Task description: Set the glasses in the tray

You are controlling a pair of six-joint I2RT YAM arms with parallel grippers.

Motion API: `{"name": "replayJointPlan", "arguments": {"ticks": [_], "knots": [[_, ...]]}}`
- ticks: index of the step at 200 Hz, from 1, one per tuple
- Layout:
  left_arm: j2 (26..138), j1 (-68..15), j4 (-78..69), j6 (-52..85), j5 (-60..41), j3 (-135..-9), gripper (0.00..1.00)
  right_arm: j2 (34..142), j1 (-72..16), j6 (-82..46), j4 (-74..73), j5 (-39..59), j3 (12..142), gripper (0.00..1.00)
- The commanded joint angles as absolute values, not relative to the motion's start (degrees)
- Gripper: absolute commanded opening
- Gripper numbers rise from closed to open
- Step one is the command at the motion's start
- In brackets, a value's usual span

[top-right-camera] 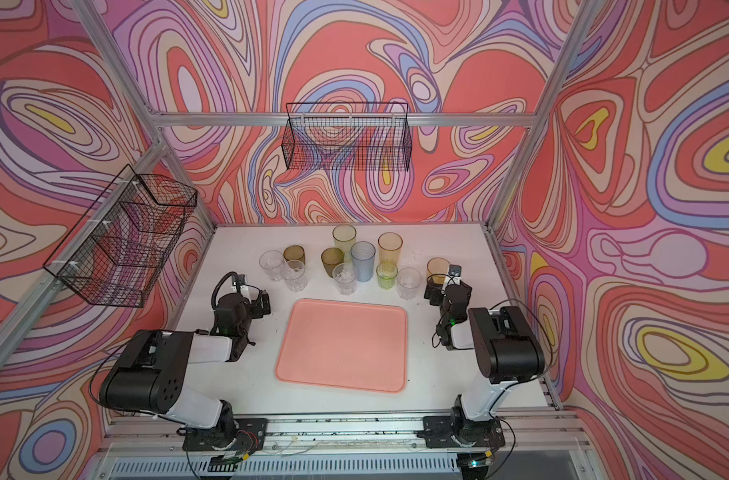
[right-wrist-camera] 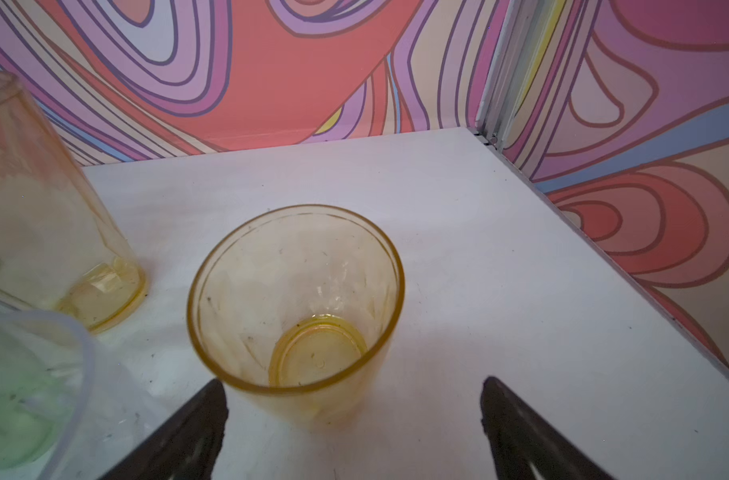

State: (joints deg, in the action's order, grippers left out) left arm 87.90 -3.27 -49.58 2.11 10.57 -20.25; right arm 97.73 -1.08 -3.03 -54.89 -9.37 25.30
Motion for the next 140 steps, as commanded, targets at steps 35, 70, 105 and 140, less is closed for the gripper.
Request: {"name": "replayJointPlan", "arguments": {"ticks": [35, 70, 105, 140], "knots": [[88.59, -2.64, -52.21, 1.41, 11.06, -21.10, 1.00, 98.53, -0.70, -2.64, -55.90, -9.58, 26.43, 0.98], [88.51, -2.64, -52.21, 1.43, 11.06, -21.04, 1.00, 98.53, -0.70, -2.72, -55.64, -9.49, 26.45, 0.99], [88.55, -2.67, -52.12, 1.41, 10.95, -21.14, 1.00, 98.54, -0.70, -2.64, -55.77, -9.58, 26.46, 0.99], [88.59, -2.68, -51.99, 1.34, 10.89, -21.21, 1.00, 98.61, -0.74, -2.62, -55.64, -9.69, 26.48, 0.99]]}}
